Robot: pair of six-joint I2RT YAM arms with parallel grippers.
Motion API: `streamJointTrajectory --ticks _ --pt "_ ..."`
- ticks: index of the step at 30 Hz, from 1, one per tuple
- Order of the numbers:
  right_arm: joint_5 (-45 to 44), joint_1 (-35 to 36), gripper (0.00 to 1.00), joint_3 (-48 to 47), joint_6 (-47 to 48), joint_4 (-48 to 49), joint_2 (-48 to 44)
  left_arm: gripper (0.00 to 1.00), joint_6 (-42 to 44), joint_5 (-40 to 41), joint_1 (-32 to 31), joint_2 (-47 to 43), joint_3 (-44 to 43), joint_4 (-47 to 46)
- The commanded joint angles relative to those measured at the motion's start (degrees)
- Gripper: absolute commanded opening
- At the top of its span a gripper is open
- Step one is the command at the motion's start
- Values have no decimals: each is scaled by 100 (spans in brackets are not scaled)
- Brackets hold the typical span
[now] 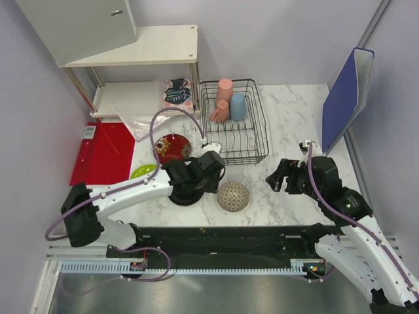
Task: Unload the mixed dishes from the dish rack
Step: Place the bowl at the center of the board, then pick up the cup from the dish rack.
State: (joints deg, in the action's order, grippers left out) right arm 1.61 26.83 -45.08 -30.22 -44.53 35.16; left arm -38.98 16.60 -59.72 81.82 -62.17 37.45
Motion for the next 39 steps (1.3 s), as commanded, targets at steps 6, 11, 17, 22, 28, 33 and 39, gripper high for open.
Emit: streamJointTrajectory --ticks 6,11,17,22,28,33,39 --pt "-1126 24 86 -510 209 752 1027 49 1181 1686 -22 -1555 -559 368" --pt "-1487 103 86 -1543 341 1298 2713 50 1446 2180 -22 -1415 -840 561" --pt "-2559 481 98 -3187 684 1596 4489 99 716 2586 48 -1774 -446 387" --pt "-2517 95 98 -3552 96 2737 5369 99 874 1988 49 -2528 3 -438" --pt "-1312 -310 98 -4570 753 2994 6659 99 971 1425 49 -3321 732 -1012" --pt "-2551 -336 98 -4748 535 3842 7093 99 1085 1224 49 -3436 1067 -1029" --pt "-907 -539 98 -5177 692 3734 7549 99 1173 1047 49 -3357 1128 -1029"
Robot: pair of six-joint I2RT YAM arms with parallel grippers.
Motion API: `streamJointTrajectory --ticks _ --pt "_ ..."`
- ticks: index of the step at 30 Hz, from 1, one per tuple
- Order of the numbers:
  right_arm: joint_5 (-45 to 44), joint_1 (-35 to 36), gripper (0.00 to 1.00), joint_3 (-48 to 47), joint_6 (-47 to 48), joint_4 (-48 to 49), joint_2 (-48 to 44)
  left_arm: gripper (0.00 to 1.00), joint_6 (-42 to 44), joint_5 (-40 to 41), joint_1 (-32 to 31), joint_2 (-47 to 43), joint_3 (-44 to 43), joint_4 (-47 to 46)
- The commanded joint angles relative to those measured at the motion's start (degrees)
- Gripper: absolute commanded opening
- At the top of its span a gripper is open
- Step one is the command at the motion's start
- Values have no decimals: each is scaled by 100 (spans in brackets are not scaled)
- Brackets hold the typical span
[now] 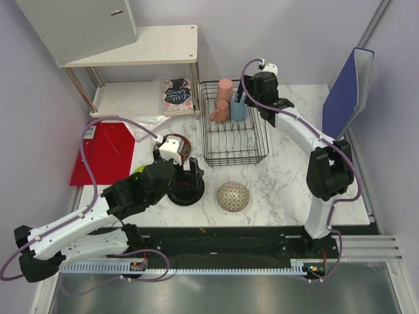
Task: Unload the mixed dishes from the dish rack
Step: Pick up the cup from the dish rack.
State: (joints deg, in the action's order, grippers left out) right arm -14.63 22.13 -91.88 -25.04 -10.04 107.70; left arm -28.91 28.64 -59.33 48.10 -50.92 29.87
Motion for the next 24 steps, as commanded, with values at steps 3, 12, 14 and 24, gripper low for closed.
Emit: streamJointTrajectory --ticks 3,12,14,24 --pt "462 28 98 -507 447 301 436 99 254 -122 9 77 -6 -306" --pt "242 99 98 -515 790 257 857 99 175 -131 9 490 56 -438" --pt "215 99 98 -699 790 257 963 99 148 -148 9 586 64 -447" --pt "75 90 98 -1552 755 240 1771 99 148 -131 9 815 82 -517"
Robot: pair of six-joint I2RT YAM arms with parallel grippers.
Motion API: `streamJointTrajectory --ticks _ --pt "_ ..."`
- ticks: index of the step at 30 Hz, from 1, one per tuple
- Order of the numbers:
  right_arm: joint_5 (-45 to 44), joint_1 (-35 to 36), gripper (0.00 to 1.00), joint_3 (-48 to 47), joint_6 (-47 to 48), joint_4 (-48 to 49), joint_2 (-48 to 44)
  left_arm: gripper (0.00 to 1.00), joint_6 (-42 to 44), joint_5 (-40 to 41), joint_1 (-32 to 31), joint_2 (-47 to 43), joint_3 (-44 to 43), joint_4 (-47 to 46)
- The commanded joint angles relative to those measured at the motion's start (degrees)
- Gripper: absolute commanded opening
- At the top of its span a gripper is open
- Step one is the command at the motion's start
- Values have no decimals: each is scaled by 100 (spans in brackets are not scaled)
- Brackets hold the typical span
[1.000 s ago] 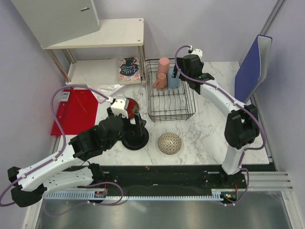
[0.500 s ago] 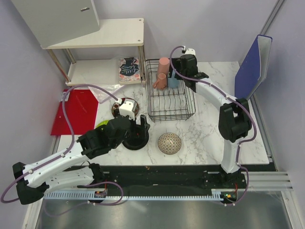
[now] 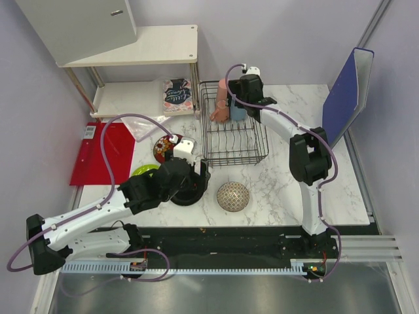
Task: Unload the mixed dishes from the dish rack
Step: Pick up the cup from the dish rack.
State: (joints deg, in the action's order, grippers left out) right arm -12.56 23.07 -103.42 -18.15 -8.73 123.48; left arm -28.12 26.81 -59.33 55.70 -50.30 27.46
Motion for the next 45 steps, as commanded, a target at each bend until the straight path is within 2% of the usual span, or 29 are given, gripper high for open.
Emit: streamJointTrajectory --ticks 1,14,15,18,19,20,22,28,35,45 --pt "-159 -4 98 -433 75 100 229 98 78 70 9 72 3 -294" --pt "-766 -4 96 -311 198 196 466 98 -27 27 9 107 214 -329" --pt "-775 -4 94 -293 233 231 466 97 -44 18 9 116 223 -329" --pt "-757 -4 79 -232 259 310 466 97 -71 9 9 107 258 -329" --pt "-731 4 70 -206 268 328 466 97 -80 17 9 99 284 -329" --pt "-713 -13 66 -205 268 337 475 97 -80 17 9 99 276 -329" --pt "-713 -4 61 -179 260 337 475 96 -80 9 9 72 293 -321" --pt "-722 -4 54 58 233 372 317 96 -97 35 9 -33 354 -321" --pt "-704 5 48 594 -12 416 -709 96 -88 131 9 -95 381 -321" --pt "-81 57 45 1271 -390 74 -2054 95 -71 158 9 -86 275 -329"
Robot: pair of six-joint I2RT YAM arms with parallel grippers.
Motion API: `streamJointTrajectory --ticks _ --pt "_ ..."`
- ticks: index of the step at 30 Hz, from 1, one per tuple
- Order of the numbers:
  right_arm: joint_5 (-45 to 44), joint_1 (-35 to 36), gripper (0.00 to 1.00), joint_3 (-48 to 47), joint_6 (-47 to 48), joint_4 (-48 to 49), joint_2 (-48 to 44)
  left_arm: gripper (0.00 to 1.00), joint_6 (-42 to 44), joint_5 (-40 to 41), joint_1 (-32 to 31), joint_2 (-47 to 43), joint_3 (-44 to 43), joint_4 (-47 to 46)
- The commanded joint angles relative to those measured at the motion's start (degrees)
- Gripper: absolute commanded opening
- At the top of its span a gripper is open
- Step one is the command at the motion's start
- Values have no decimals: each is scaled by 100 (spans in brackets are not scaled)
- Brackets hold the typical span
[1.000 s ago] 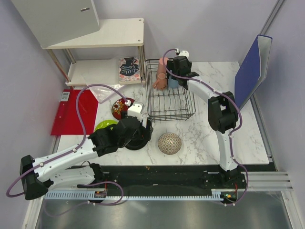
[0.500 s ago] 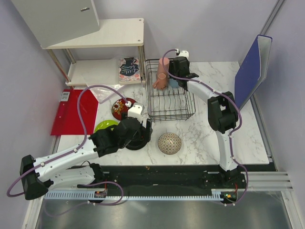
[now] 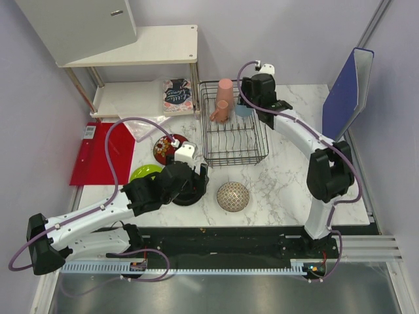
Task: Unload the mixed dishes from the dish rack
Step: Pick up the cup from the dish rack.
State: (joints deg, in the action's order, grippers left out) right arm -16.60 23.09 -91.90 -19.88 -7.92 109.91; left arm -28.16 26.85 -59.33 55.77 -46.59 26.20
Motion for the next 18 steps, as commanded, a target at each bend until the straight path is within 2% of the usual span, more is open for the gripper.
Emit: streamJointTrajectory --ticks 1,2,5,6,7,8,9,10,11,12,14,15,18 --pt "472 46 44 206 -349 -68 -803 95 -67 171 9 -119 -96 -203" --pt "587 46 43 294 -454 -95 -917 95 -75 180 9 -136 -87 -211" --pt "1165 46 29 882 -1041 114 -1541 95 -163 355 9 -198 -70 -229" --pt "1316 38 22 1110 -1218 455 -1908 95 -276 504 9 -224 -61 -255" --pt "1500 20 7 1635 -1472 676 -2112 95 -382 610 9 -268 -44 -351" --pt "1806 3 0 1927 -1945 1183 -2479 96 -635 776 18 -416 -9 -456" --pt "2036 -15 0 2208 -2228 1484 -2657 97 -690 752 9 -557 61 -640" --pt "2282 -41 0 2855 -2492 1861 -2824 97 -708 656 18 -750 410 -1434" --pt "2510 -68 0 3201 -2764 2769 -3130 97 -726 394 18 -1308 666 -1938" --pt "2887 -94 0 3535 -3359 3240 -3273 97 -752 234 27 -1566 956 -2569" --pt "3188 -112 0 4362 -3854 4102 -3571 97 -752 -152 36 -2042 1686 -3878" --pt "3450 -112 0 4573 -4179 4750 -3651 98 -761 -232 36 -2313 1819 -4094" --pt "3777 -68 0 5277 -4682 5911 -3836 100 -595 -678 71 -2334 1891 -4491"
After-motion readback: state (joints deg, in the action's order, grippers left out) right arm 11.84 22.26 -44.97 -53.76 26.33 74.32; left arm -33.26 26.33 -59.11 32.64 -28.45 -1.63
